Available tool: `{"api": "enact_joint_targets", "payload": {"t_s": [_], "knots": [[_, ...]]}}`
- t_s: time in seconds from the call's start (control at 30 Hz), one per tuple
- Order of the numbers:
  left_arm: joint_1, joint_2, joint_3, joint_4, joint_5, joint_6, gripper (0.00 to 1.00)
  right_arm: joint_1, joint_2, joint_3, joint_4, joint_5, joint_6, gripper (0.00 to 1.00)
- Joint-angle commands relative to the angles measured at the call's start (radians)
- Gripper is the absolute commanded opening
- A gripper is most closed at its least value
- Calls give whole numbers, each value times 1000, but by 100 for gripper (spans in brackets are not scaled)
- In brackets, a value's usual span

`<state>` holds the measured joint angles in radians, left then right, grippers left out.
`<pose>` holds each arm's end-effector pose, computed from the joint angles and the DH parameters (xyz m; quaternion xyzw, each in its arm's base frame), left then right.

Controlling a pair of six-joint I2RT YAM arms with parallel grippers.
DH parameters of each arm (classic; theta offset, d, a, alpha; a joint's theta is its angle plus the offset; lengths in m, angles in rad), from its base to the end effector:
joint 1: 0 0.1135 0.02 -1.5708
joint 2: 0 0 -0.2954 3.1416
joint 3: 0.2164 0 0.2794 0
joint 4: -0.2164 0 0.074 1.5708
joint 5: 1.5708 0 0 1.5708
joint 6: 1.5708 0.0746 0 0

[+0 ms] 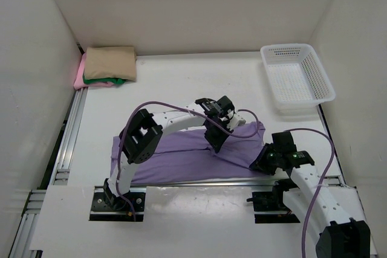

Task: Fold and stack the t-shirts
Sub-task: Fold the other side of the tshirt into a rectangle

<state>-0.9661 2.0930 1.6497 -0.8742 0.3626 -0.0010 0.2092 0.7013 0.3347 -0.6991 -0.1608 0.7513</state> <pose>0.2486 -0.4063 0.1675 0.4730 0.8537 -0.2161 0.0268 0.1364 0.0412 0.1331 0.2391 0.9353 0.1840 0.1850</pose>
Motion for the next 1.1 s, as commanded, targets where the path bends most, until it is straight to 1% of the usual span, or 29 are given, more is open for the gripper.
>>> {"api": "enact_joint_targets", "payload": {"t_s": [0.0,0.17,0.27,0.4,0.53,0.63,0.83,1.0,1.07], "knots": [[-19,-79,-28,-2,28,1,10,2,4,56,-34,-6,-36,29],[-51,-88,-62,-2,38,1,10,2,-48,124,-22,41,-12,29],[-51,-97,-71,-11,38,1,10,2,6,136,3,50,-12,29],[-51,-106,-93,-11,38,1,10,2,125,155,12,92,-30,29],[-51,-106,-93,-11,47,1,12,2,162,155,64,83,-49,29],[-51,-106,-84,-11,47,1,13,2,171,132,64,72,-58,29],[-51,-106,-74,-11,38,1,13,2,171,72,113,-2,-58,29],[-51,-106,-74,-11,29,1,13,2,190,50,122,7,-49,29],[-51,-106,-74,-11,29,1,13,2,199,50,122,7,-49,17]]}}
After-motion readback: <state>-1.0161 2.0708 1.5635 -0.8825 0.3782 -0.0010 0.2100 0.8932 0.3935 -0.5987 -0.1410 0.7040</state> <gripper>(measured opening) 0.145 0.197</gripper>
